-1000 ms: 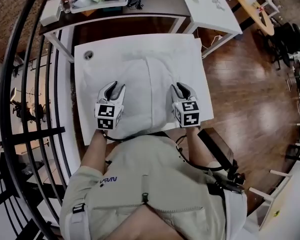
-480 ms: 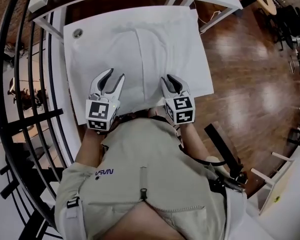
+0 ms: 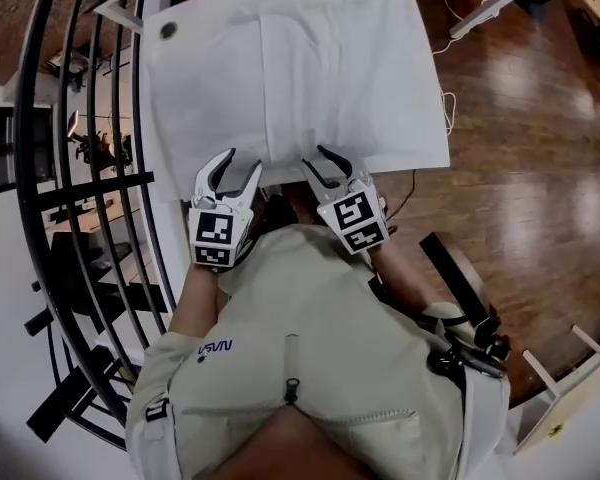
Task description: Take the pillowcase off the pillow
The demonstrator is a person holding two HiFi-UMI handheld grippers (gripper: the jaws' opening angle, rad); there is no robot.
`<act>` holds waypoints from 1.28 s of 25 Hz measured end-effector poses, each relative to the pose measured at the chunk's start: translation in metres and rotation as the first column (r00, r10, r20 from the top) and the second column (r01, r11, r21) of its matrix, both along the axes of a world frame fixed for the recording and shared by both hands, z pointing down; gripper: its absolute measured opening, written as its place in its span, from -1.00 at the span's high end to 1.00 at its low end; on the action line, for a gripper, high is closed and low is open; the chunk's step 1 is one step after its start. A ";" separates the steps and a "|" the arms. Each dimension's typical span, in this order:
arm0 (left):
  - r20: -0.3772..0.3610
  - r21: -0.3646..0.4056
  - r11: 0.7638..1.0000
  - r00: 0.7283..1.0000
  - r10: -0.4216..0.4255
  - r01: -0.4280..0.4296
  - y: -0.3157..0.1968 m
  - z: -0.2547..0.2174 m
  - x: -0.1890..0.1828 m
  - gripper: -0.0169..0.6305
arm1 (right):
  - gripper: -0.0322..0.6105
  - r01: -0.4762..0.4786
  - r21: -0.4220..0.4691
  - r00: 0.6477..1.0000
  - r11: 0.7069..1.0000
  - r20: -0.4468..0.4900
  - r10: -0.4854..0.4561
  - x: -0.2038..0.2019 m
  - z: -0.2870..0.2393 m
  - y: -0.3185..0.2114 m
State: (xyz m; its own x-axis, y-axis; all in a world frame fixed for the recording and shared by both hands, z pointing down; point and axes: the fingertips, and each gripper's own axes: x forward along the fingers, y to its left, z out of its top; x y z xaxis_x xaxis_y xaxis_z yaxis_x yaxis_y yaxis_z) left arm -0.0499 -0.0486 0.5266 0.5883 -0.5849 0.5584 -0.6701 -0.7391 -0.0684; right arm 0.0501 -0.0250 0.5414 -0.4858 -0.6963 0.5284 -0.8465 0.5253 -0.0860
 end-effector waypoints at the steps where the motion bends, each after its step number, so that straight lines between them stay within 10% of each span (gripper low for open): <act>1: 0.013 0.006 1.000 1.000 -0.013 0.013 0.003 0.003 0.000 0.28 | 0.47 0.016 -0.002 1.000 1.000 -0.004 -0.016 -0.001 0.005 0.004; 10: 0.263 0.011 0.995 0.961 0.089 -0.095 -0.014 0.078 -0.015 0.50 | 0.74 -0.022 0.030 0.940 0.999 -0.340 0.031 -0.013 0.045 -0.019; 24: -0.102 0.114 0.993 0.994 -0.023 0.035 -0.061 -0.031 -0.046 0.90 | 0.87 -0.365 0.190 0.769 0.911 -0.490 0.410 0.117 0.002 -0.009; 32: -0.076 -0.040 0.999 0.997 -0.026 0.023 -0.027 0.042 -0.046 0.90 | 0.87 -0.403 -0.001 0.832 0.915 -0.417 0.366 0.107 0.054 0.016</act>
State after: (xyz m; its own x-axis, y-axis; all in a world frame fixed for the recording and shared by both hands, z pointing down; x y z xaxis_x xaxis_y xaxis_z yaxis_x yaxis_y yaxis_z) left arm -0.0963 -0.0758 0.5685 0.6158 -0.5787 0.5347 -0.6905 -0.7232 0.0124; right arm 0.1574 -0.0093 0.5952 0.0781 -0.7255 0.6837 -0.9487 0.1567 0.2747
